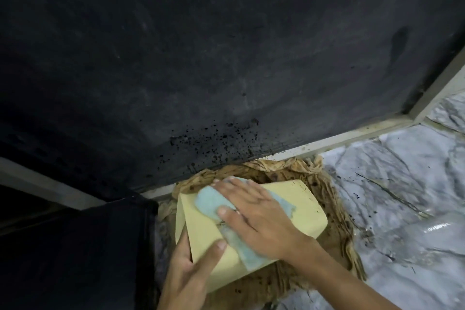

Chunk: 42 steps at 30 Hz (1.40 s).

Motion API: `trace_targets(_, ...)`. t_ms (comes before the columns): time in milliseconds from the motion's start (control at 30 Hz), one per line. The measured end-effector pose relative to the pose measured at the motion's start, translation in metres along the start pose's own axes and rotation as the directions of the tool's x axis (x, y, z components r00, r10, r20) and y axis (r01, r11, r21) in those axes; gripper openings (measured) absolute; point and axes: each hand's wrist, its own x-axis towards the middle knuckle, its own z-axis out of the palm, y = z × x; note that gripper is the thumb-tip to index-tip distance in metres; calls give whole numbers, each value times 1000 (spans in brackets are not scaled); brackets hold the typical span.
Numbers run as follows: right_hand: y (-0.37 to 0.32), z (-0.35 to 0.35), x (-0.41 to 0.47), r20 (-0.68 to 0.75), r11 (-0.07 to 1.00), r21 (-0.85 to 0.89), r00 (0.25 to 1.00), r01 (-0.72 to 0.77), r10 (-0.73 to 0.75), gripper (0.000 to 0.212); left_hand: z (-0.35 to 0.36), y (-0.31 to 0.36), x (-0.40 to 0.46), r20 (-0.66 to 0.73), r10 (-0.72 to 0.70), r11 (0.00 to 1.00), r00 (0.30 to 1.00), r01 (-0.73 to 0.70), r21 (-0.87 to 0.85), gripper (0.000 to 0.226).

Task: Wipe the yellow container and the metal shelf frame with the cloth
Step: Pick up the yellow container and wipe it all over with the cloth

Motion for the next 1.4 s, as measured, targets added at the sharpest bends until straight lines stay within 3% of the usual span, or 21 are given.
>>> trace_targets(67, 39, -1, -18, -92, 985, -69, 985, -156, 149, 57, -6, -7, 2, -5, -78, 995, 997, 78, -69, 63)
trace_targets(133, 71, -9, -29, -196, 903, -40, 889, -429, 413, 63, -8, -10, 3, -1, -142, 988, 990, 141, -69, 58)
trace_targets(200, 74, -9, -27, -216, 817, -11, 799, -577, 561, 63, -9, -7, 2, -2, -161, 986, 987, 160, -44, 54)
trace_targets(233, 61, -4, -22, -202, 822, -68, 815, -566, 544, 62, -7, -3, 2, -4, -160, 987, 987, 160, -26, 53)
trace_targets(300, 16, 8, -4, -140, 908, -162, 920, -386, 366, 61, -5, 0, 1, -13, -150, 989, 989, 150, -16, 60)
trace_targets(367, -24, 15, 7, -79, 973, -99, 977, -206, 199, 57, -5, -1, 1, -15, -94, 996, 995, 94, 0, 72)
trace_targets(433, -32, 13, 7, -69, 992, -49, 991, -118, 114, 52, -5, -2, 0, -1, -53, 998, 999, 53, 26, 74)
trace_targets(500, -5, 5, -6, -97, 987, -50, 984, -154, 149, 55, -7, -2, 1, 12, -68, 998, 998, 68, -5, 66)
trace_targets(633, 73, -17, -41, -174, 917, -41, 907, -396, 384, 60, -12, -8, 4, -32, -132, 991, 991, 132, -12, 59)
trace_targets(733, 99, -24, -53, -184, 854, 240, 843, -461, 506, 38, -16, -9, 3, -43, -151, 988, 988, 149, -42, 61)
trace_targets(833, 109, -25, -54, -271, 848, 276, 810, -453, 521, 21, -14, 2, 0, -13, -122, 992, 992, 122, -37, 67)
trace_targets(967, 138, -38, -74, -301, 820, 160, 764, -549, 570, 62, -12, 20, -3, 86, -60, 992, 994, 50, 113, 61)
trace_targets(1033, 145, -49, -83, -356, 819, 154, 742, -553, 568, 66, -13, 35, -1, 182, -14, 963, 983, -36, 266, 64)
trace_targets(1133, 128, -67, -80, -460, 888, 107, 769, -447, 443, 52, -7, 56, 8, 307, 28, 821, 951, -197, 535, 63)
trace_targets(1233, 101, -83, -65, -474, 936, 76, 813, -344, 337, 42, 5, 72, 15, 404, 8, 523, 915, -349, 778, 74)
trace_targets(1300, 85, -88, -56, -480, 960, 59, 836, -274, 268, 38, 7, 79, 18, 439, -67, 333, 896, -394, 857, 79)
trace_targets(1400, 70, -87, -51, -481, 979, 48, 855, -196, 194, 35, 14, 82, 21, 470, -155, 173, 869, -444, 879, 76)
